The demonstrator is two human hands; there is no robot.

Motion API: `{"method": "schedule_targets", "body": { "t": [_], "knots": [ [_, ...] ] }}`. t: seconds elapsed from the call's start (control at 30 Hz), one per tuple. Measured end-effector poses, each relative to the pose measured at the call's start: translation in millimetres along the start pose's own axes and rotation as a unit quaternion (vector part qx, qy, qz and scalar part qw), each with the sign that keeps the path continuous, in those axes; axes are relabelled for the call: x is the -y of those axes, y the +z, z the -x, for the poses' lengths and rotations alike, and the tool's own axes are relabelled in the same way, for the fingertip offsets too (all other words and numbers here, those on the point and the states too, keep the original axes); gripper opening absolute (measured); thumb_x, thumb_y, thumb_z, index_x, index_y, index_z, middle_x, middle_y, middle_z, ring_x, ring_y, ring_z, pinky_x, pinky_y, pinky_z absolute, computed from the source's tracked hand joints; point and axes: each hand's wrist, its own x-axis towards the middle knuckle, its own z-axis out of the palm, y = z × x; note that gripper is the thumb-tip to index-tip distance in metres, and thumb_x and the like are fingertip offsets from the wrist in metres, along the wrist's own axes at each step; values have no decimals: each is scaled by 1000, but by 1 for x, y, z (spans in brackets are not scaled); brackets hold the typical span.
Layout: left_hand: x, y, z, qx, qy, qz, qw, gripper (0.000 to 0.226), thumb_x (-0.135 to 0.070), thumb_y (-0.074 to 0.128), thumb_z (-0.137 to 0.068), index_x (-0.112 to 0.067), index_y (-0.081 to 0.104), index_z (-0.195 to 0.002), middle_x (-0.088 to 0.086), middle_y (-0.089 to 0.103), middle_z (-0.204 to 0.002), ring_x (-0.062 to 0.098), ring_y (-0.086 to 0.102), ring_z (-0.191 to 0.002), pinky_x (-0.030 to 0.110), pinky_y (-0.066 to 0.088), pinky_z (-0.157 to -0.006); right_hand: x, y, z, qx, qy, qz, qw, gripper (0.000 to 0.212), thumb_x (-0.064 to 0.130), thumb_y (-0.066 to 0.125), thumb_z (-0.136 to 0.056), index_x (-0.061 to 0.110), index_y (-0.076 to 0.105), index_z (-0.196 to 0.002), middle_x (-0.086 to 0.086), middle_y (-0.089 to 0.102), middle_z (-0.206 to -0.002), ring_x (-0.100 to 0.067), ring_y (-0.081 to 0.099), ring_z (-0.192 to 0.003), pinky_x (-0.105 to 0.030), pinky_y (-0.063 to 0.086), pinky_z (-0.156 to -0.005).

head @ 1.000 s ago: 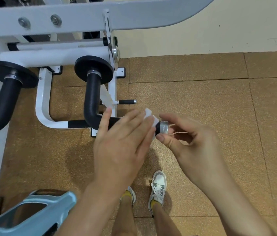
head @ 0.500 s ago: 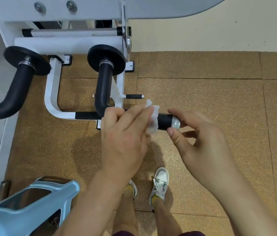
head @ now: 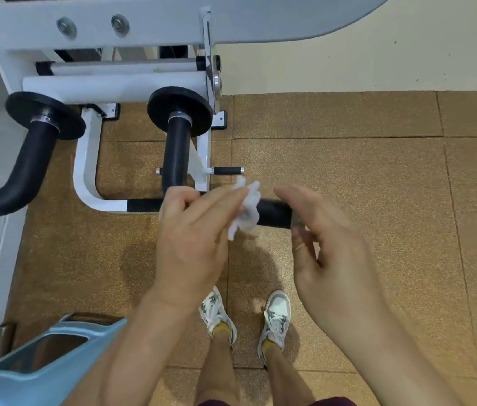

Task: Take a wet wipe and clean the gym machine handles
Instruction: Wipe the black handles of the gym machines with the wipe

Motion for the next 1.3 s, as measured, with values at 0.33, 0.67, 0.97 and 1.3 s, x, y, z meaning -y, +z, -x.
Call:
{"method": "schedule_targets", "body": {
  "t": [0.33, 0.67, 0.97, 1.3],
  "knots": [
    [2, -11, -1, 13, -31, -35, 999, 26, -20, 59, -91, -14, 68, -115, -6, 69, -111, 20, 45, -75, 23, 29, -68, 8, -5, -1, -56, 39, 86, 994, 42, 6, 66, -86, 17, 61, -126, 1, 68, -118, -12, 67, -101, -18, 45, -90],
    [2, -11, 7, 13, -51, -15, 998, 25, -16, 56, -95, -14, 69, -116, -5, 67, -119, 26, 52, -75, 18, 31, -78, 28, 24, -1, -4, -60, 151, 987, 48, 2, 56, -84, 12, 54, -131, -3, 62, -129, -24, 49, -130, -45, 29, -114],
    [-1, -15, 7, -11, -118, 27, 993, 31, 2, 63, -81, -15, 74, -105, 5, 62, -101, 19, 40, -90, 9, 30, -83, 27, 27, -19, -12, -127, 151, 980, 34, 18, 55, -92, 7, 62, -123, -10, 58, -133, -29, 49, -129, -46, 42, -104],
    [-4, -25, 19, -68, -252, 228, 938, 20, -14, 71, -84, -20, 73, -103, -7, 68, -96, 7, 64, -86, 19, 50, -76, 15, 27, -23, -63, -204, 167, 962, 20, 19, 58, -89, 12, 75, -97, 1, 72, -105, -23, 61, -96, -31, 48, -85]
  ]
}}
